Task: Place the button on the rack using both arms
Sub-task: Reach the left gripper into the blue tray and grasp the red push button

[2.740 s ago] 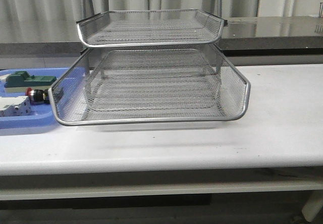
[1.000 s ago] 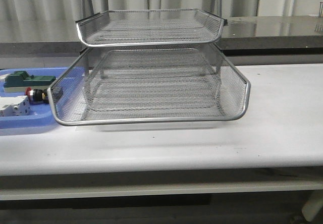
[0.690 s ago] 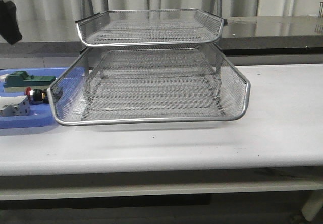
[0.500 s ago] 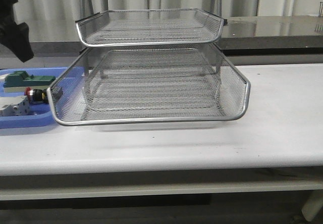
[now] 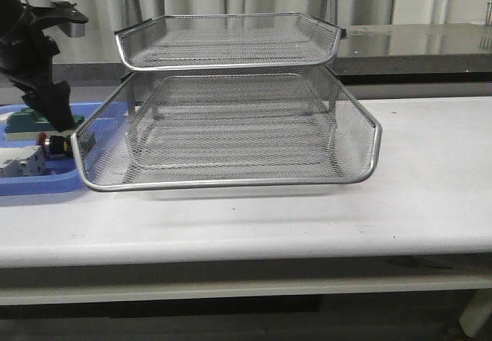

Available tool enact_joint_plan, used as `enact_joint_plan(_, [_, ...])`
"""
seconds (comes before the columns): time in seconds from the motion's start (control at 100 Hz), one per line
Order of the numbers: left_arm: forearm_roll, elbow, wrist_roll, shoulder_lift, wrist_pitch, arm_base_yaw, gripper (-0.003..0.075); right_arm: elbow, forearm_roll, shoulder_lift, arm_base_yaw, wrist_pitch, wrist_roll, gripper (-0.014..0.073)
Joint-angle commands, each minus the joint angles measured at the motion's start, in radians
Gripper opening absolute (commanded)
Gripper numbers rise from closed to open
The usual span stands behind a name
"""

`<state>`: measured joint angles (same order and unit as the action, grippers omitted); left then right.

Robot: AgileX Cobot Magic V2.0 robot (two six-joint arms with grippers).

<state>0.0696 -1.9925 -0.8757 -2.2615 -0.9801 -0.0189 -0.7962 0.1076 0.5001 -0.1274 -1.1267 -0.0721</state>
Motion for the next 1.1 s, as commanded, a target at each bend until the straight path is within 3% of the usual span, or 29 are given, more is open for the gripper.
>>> enact_joint_plan(0.0, [0.021,-0.058,-0.003,0.038,0.021,-0.008,0.0645,-0.031,0.016,0.002,0.001,0.065,-0.001,-0.0068])
enact_joint_plan(0.95, [0.021,-0.084,-0.029,-0.08,0.055,-0.008,0.064,-0.031,0.016,0.002,0.001,0.065,-0.001,-0.0068])
enact_joint_plan(1.09, [0.021,-0.084,-0.029,-0.08,0.055,-0.008,0.0558,-0.031,0.016,0.002,0.001,0.065,-0.001,-0.0068])
